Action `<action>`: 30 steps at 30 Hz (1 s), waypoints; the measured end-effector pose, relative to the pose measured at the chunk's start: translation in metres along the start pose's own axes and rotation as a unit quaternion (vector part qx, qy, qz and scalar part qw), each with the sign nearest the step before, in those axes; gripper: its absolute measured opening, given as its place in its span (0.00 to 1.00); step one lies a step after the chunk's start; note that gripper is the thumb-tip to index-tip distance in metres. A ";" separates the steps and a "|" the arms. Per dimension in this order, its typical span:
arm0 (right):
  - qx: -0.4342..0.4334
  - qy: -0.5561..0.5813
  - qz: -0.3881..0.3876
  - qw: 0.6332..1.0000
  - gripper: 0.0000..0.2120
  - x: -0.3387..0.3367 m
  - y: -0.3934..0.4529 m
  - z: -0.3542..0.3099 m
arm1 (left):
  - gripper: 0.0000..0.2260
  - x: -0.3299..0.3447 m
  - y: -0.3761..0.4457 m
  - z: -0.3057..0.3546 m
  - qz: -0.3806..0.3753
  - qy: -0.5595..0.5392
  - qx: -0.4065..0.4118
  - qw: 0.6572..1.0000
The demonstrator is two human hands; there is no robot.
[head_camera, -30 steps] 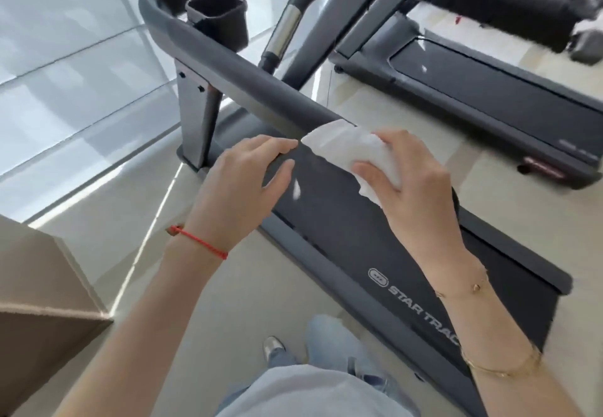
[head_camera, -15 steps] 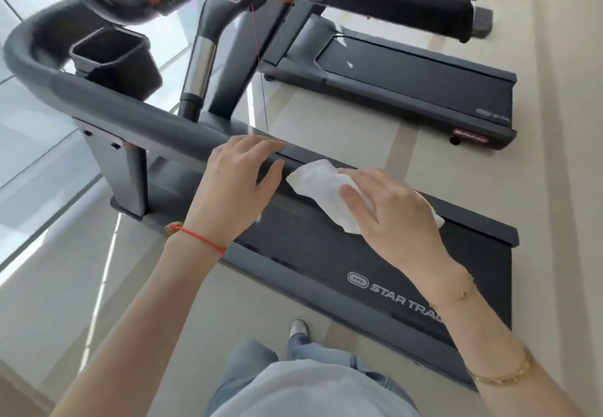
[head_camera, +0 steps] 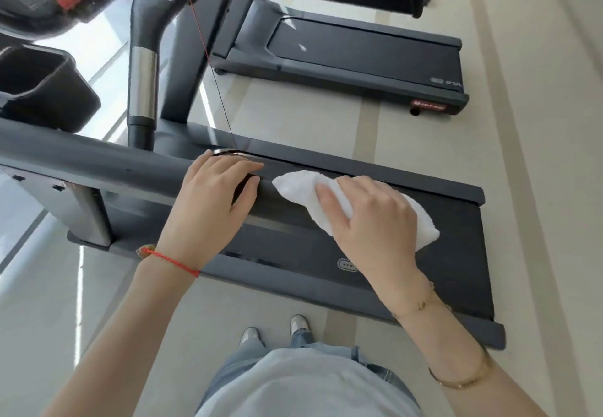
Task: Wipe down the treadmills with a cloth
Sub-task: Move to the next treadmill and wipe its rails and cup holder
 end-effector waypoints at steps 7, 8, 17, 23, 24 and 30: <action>-0.019 0.025 0.041 0.999 0.21 0.018 0.010 -0.044 | 0.11 -0.010 0.006 -0.024 0.006 -0.032 0.016 0.999; -0.018 0.026 0.059 0.998 0.20 0.013 0.004 -0.038 | 0.11 -0.010 0.006 -0.025 0.000 -0.041 0.020 0.999; 0.152 -0.072 -0.010 0.986 0.26 0.025 0.031 -0.045 | 0.10 -0.010 0.002 -0.031 -0.047 -0.064 0.083 0.993; 0.044 -0.006 0.120 0.992 0.19 0.026 0.003 -0.067 | 0.10 -0.008 -0.001 -0.030 -0.059 -0.060 0.109 0.990; 0.027 -0.006 0.120 0.992 0.18 0.024 -0.004 -0.063 | 0.10 -0.007 -0.001 -0.027 -0.064 -0.060 0.112 0.990; 0.067 -0.022 0.122 0.990 0.19 0.004 -0.033 -0.013 | 0.13 0.002 -0.002 0.011 -0.083 -0.067 0.136 0.985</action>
Point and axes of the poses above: each hand's wrist, its own y-axis towards the middle knuckle, its own x-axis out of the palm, z = x × y, the point moved 4 cm from there along y, towards the middle knuckle, and after that the axes turned 3 degrees about -x, right-handed, at the moved point
